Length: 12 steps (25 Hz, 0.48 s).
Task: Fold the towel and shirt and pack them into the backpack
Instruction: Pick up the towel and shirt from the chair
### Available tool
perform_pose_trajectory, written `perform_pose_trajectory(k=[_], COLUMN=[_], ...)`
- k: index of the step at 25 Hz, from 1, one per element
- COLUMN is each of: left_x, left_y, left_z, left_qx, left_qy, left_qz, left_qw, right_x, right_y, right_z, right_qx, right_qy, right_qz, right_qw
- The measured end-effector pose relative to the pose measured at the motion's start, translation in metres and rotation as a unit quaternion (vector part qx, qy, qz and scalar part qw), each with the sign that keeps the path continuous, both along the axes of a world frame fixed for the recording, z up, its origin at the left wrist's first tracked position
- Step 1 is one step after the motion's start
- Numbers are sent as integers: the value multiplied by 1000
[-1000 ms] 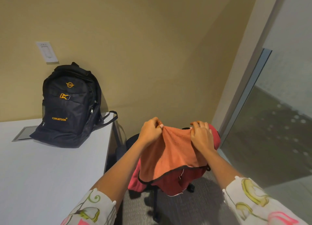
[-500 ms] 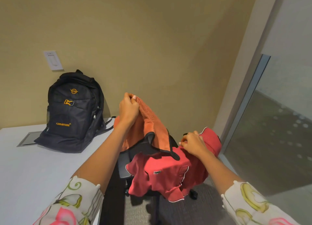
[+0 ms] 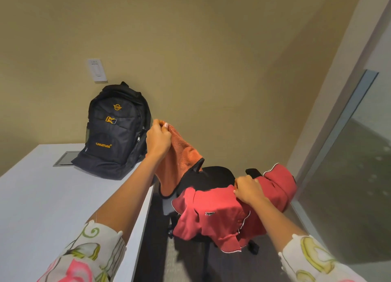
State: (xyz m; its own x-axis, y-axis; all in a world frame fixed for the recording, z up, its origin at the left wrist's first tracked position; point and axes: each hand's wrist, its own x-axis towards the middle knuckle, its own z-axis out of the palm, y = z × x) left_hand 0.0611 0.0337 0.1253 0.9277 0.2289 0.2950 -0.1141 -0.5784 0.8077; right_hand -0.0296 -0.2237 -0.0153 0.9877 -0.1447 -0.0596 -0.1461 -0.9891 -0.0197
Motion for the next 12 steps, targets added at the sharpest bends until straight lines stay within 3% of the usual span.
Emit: perform_pose_trajectory(k=[12], left_x=[-6], left_y=[22], left_z=[-3], left_qx=[21], left_qy=[6], left_qz=[34], left_qw=[999], right_x=[20], right_y=[2], right_z=[52], right_qx=[230], right_qy=[-39], right_qz=[-38], right_qw=[972])
